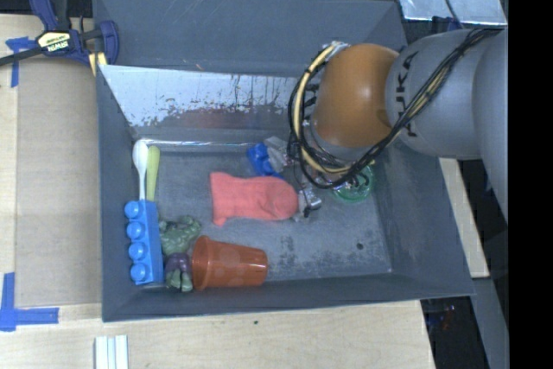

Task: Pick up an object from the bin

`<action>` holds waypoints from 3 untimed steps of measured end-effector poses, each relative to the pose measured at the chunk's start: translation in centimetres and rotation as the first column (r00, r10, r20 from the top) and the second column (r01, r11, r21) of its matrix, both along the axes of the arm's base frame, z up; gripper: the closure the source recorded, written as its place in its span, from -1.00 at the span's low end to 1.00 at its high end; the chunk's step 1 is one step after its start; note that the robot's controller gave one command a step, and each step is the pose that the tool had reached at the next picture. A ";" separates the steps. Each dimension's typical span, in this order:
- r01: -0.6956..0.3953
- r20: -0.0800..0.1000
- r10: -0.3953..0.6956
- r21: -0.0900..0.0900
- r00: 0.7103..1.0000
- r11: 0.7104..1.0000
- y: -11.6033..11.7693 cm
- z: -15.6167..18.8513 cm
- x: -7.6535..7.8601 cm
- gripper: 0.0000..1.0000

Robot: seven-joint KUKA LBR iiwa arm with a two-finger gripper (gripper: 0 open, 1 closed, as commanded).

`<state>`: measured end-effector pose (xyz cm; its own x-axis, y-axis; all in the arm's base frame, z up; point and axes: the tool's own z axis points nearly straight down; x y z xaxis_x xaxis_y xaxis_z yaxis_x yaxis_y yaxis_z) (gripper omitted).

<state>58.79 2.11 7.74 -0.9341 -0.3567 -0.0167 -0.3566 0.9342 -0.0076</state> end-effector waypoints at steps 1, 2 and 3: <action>-0.302 0.001 0.302 -0.006 0.953 0.953 0.2 1.8 -1.4 -1.00; -0.032 0.015 0.032 0.003 0.999 0.999 0.5 0.3 -2.3 -1.00; -0.154 0.017 0.154 -0.005 0.988 0.988 3.2 -0.1 0.3 -1.00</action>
Offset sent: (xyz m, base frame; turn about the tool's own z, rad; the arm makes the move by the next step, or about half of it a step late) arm -0.0313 0.0043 -0.0071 -0.0065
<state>59.11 5.31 7.65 -0.8675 -0.4965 -0.0305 -0.4962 0.8680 -0.0181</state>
